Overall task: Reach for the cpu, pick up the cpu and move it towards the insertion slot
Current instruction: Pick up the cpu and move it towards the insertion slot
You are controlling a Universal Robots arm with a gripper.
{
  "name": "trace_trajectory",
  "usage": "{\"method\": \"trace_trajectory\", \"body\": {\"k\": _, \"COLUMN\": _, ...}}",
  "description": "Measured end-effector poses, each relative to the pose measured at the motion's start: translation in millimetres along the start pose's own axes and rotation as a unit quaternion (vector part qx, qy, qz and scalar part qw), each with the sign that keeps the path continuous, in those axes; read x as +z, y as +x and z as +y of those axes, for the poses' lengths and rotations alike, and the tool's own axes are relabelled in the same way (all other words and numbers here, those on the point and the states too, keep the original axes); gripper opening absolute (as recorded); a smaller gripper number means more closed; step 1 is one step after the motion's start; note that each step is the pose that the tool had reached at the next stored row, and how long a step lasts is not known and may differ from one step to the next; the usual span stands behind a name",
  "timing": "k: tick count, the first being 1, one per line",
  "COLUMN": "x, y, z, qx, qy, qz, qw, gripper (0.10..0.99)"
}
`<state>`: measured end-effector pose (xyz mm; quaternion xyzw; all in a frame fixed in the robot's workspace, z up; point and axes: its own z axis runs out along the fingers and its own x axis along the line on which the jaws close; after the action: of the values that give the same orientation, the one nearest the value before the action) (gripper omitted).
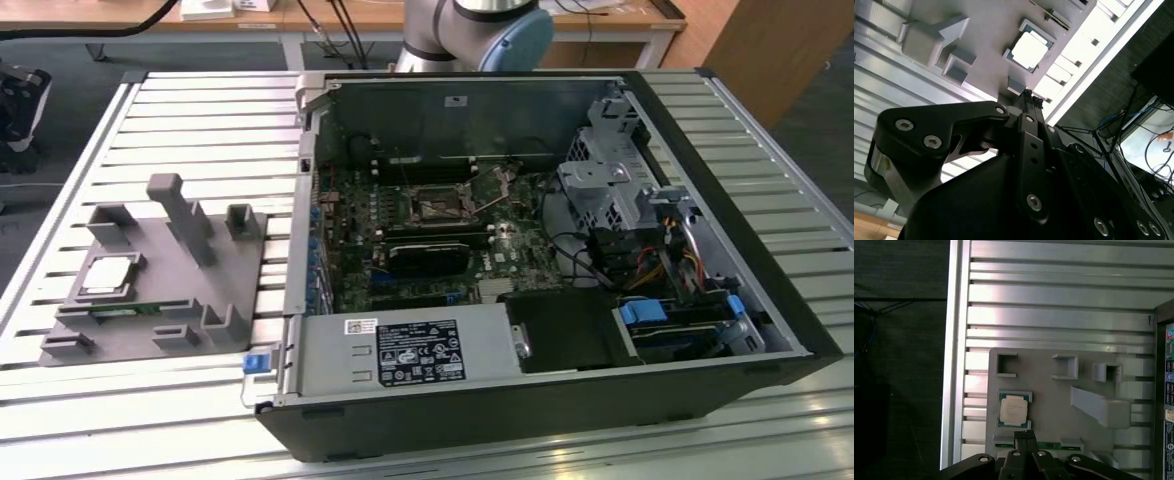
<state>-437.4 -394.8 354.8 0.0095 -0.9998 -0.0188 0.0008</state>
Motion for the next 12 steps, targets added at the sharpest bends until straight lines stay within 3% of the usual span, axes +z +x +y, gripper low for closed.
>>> {"method": "trace_trajectory", "body": {"k": 4, "x": 6.1, "y": 0.0, "z": -0.7, "qx": 0.000, "qy": 0.0001, "qz": 0.0000, "qw": 1.0000, "gripper": 0.114}}
{"method": "trace_trajectory", "body": {"k": 9, "x": 15.0, "y": 0.2, "z": -3.9, "qx": 0.000, "qy": -0.0011, "qz": 0.0007, "qw": 1.0000, "gripper": 0.353}}
{"method": "trace_trajectory", "body": {"k": 12, "x": 20.5, "y": 0.1, "z": -4.3, "qx": 0.000, "qy": -0.0011, "qz": 0.0015, "qw": 1.0000, "gripper": 0.412}}
